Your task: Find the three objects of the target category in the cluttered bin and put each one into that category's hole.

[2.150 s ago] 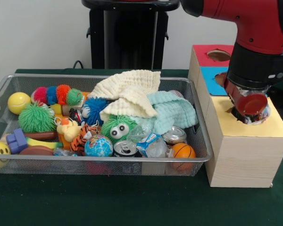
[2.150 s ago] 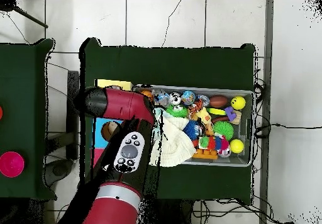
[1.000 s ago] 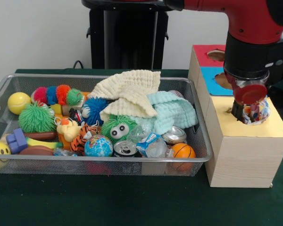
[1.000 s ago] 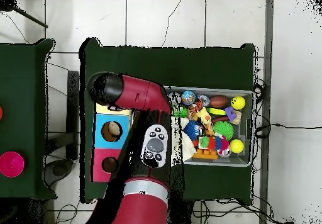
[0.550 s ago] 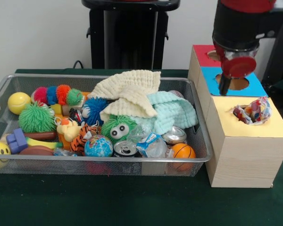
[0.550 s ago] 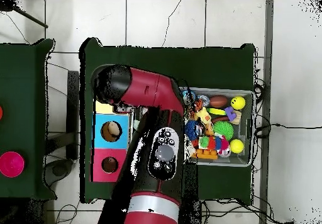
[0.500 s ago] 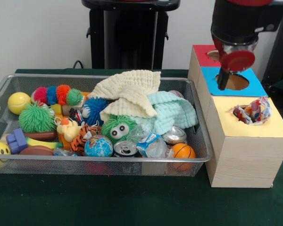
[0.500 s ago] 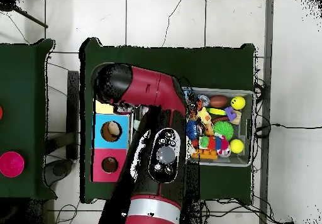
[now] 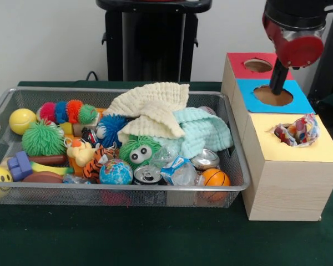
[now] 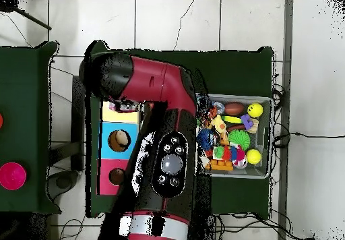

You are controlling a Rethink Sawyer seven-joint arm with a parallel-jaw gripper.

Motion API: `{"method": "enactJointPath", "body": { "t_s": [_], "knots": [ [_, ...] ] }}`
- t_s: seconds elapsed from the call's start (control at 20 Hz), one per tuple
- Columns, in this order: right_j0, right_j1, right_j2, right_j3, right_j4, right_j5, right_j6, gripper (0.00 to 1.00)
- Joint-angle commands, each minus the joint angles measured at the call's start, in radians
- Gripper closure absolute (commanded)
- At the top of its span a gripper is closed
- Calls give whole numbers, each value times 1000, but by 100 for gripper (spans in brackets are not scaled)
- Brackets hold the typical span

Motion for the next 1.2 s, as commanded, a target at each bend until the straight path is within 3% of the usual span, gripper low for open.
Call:
{"method": "enactJointPath", "body": {
  "t_s": [0.05,0.2,0.7,0.9,1.2],
  "knots": [
    [37,164,42,-84,38,-28,270,100],
    [57,203,36,-105,67,-61,323,100],
    [120,272,-13,-112,130,-119,366,100],
    [147,233,-21,-45,151,-141,353,100],
    [122,174,-1,102,166,-246,216,100]
  ]
}}
